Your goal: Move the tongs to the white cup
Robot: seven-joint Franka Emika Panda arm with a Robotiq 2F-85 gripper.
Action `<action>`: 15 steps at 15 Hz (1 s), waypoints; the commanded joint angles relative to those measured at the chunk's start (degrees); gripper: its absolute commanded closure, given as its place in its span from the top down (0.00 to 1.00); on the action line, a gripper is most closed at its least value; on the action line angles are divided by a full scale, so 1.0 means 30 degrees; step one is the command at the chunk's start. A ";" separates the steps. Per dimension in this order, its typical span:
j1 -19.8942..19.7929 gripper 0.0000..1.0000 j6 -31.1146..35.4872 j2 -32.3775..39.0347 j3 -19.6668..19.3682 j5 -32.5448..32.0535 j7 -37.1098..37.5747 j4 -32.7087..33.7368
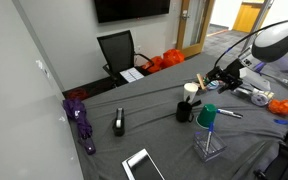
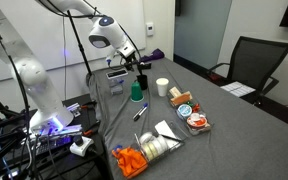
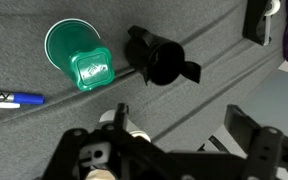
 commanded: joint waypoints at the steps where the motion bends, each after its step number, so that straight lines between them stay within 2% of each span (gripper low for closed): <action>1: 0.0420 1.00 0.0666 0.1769 -0.0182 0.1785 -0.1613 0.1304; 4: 0.0407 1.00 0.0869 0.2794 0.0002 0.2815 -0.2656 0.2063; 5: 0.0204 1.00 0.0286 0.1696 0.0001 0.1874 -0.1694 0.1276; 15: 0.0214 1.00 0.0420 0.2526 -0.0022 0.2218 -0.1969 0.1665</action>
